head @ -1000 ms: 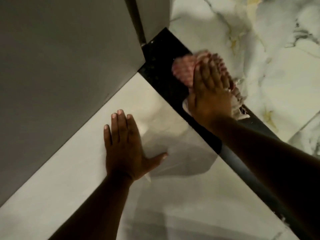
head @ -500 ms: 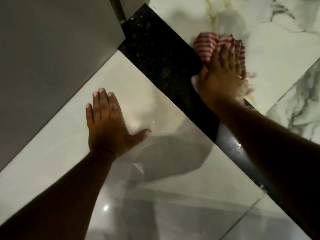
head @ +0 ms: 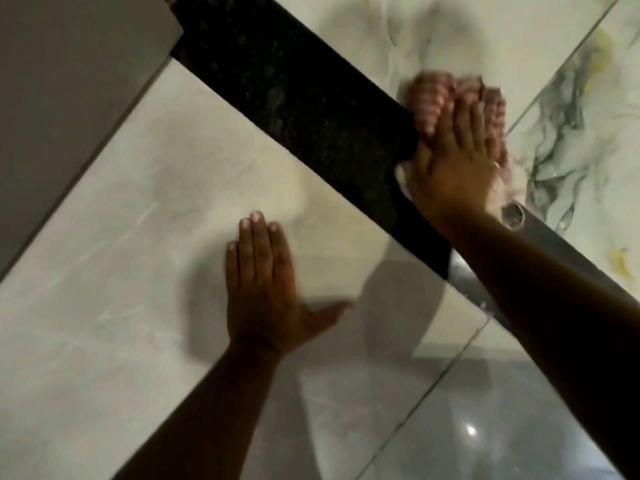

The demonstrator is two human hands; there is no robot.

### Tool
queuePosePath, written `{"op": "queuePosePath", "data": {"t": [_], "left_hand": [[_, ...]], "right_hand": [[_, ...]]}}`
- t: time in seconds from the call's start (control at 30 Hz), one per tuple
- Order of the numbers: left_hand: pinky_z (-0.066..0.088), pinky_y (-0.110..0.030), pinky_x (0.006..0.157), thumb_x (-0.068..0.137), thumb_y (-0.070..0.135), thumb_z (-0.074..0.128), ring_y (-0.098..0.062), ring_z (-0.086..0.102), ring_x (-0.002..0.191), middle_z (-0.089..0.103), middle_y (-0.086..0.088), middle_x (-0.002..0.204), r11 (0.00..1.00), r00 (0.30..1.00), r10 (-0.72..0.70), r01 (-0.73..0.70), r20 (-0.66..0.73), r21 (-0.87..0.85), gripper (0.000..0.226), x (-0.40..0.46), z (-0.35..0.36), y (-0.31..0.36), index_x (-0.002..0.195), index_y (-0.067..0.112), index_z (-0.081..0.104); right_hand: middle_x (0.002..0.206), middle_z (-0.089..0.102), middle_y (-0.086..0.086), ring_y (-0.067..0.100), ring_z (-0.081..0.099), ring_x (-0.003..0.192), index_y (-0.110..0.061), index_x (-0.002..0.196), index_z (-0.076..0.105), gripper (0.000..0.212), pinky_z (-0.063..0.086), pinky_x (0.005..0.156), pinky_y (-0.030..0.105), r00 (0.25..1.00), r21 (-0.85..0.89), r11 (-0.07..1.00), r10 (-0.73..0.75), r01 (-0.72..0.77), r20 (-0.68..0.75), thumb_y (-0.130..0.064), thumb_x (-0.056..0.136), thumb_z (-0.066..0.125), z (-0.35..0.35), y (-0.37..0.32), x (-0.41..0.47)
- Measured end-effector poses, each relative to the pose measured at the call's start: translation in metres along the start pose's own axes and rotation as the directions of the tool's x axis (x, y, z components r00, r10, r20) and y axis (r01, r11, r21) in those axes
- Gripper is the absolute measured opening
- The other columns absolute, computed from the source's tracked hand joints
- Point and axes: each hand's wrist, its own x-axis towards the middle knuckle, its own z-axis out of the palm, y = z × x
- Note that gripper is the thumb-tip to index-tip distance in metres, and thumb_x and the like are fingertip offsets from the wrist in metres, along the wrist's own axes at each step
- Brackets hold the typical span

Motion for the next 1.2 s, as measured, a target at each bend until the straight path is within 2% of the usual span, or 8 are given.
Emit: {"op": "queuePosePath", "data": {"t": [0.07, 0.23, 0.53, 0.77, 0.9, 1.0, 1.13, 1.2], "left_hand": [[0.016, -0.055, 0.126, 0.067, 0.099, 0.045, -0.045, 0.02, 0.155, 0.023, -0.031, 0.165, 0.999, 1.0, 0.009, -0.01, 0.027, 0.032, 0.14, 0.003, -0.001, -0.002, 0.155, -0.009, 0.031], [0.014, -0.057, 0.126, 0.07, 0.098, 0.039, -0.047, 0.02, 0.155, 0.021, -0.032, 0.165, 0.999, 1.0, 0.012, -0.013, 0.016, 0.036, 0.138, 0.001, -0.004, 0.002, 0.156, -0.009, 0.028], [0.0, -0.053, 0.126, 0.069, 0.097, 0.039, -0.045, 0.006, 0.157, 0.008, -0.031, 0.168, 0.998, 0.997, -0.009, 0.005, 0.07, 0.058, 0.139, 0.0, -0.005, 0.001, 0.16, -0.004, 0.013], [0.005, -0.059, 0.126, 0.063, 0.096, 0.041, -0.047, 0.001, 0.156, 0.002, -0.034, 0.167, 0.998, 0.989, -0.027, 0.019, 0.144, 0.055, 0.143, -0.001, -0.012, 0.016, 0.158, -0.005, 0.005], [0.009, -0.056, 0.127, 0.072, 0.094, 0.043, -0.05, 0.009, 0.156, 0.01, -0.036, 0.166, 0.996, 0.99, 0.083, -0.085, 0.112, 0.012, 0.137, -0.052, 0.009, 0.083, 0.159, -0.008, 0.015], [0.008, -0.054, 0.127, 0.072, 0.096, 0.044, -0.048, 0.011, 0.156, 0.013, -0.034, 0.166, 0.999, 0.997, 0.007, -0.011, 0.075, 0.052, 0.138, -0.07, 0.019, 0.117, 0.16, -0.006, 0.013], [0.009, -0.058, 0.126, 0.073, 0.096, 0.04, -0.05, 0.009, 0.155, 0.009, -0.035, 0.166, 0.996, 0.995, 0.055, -0.06, 0.079, 0.061, 0.137, -0.068, 0.019, 0.112, 0.16, -0.006, 0.009], [0.008, -0.059, 0.126, 0.074, 0.095, 0.039, -0.052, 0.007, 0.155, 0.007, -0.036, 0.166, 0.995, 0.993, 0.066, -0.072, 0.095, 0.064, 0.137, -0.068, 0.017, 0.111, 0.159, -0.008, 0.01]], "right_hand": [[0.162, 0.016, 0.02, 0.034, 0.01, 0.151, -0.003, 0.154, 0.023, 0.079, 0.005, 0.121, 0.044, 1.0, 0.022, 1.0, 0.015, -0.016, 0.025, -0.046, 0.088, 0.03, 0.009, -0.036, 0.01], [0.155, 0.032, 0.023, 0.04, 0.024, 0.146, -0.002, 0.148, 0.038, 0.068, 0.014, 0.12, 0.05, 0.797, 0.04, 0.812, -0.58, 0.583, 0.166, -0.04, 0.092, 0.029, 0.0, 0.004, -0.085], [0.159, 0.02, 0.026, 0.04, 0.015, 0.149, 0.001, 0.152, 0.024, 0.07, 0.009, 0.122, 0.05, 0.997, -0.043, 0.996, -0.08, 0.079, -0.009, -0.037, 0.094, 0.029, -0.004, 0.066, -0.062], [0.153, 0.033, 0.027, 0.045, 0.027, 0.143, 0.001, 0.146, 0.039, 0.065, 0.016, 0.118, 0.054, 0.822, -0.009, 0.838, -0.533, 0.546, 0.2, -0.037, 0.093, 0.035, -0.025, 0.165, -0.165], [0.16, 0.015, 0.026, 0.039, 0.012, 0.15, -0.001, 0.153, 0.022, 0.077, 0.005, 0.123, 0.054, 0.991, -0.044, 0.996, -0.072, 0.077, 0.114, -0.047, 0.091, 0.021, -0.044, 0.238, -0.142], [0.162, 0.014, 0.021, 0.034, 0.008, 0.151, -0.003, 0.154, 0.022, 0.082, 0.0, 0.121, 0.043, 0.981, 0.03, 0.981, 0.19, -0.191, 0.033, -0.048, 0.085, 0.026, -0.021, 0.165, -0.121], [0.156, 0.033, 0.021, 0.038, 0.027, 0.146, -0.004, 0.148, 0.038, 0.061, 0.019, 0.119, 0.055, 0.946, 0.027, 0.951, -0.31, 0.309, 0.091, -0.035, 0.095, 0.039, -0.005, 0.133, -0.197], [0.153, 0.038, 0.023, 0.04, 0.035, 0.141, -0.006, 0.146, 0.042, 0.058, 0.026, 0.117, 0.055, 0.941, -0.031, 0.944, -0.326, 0.329, 0.09, -0.038, 0.098, 0.038, -0.016, 0.18, -0.234]]}}
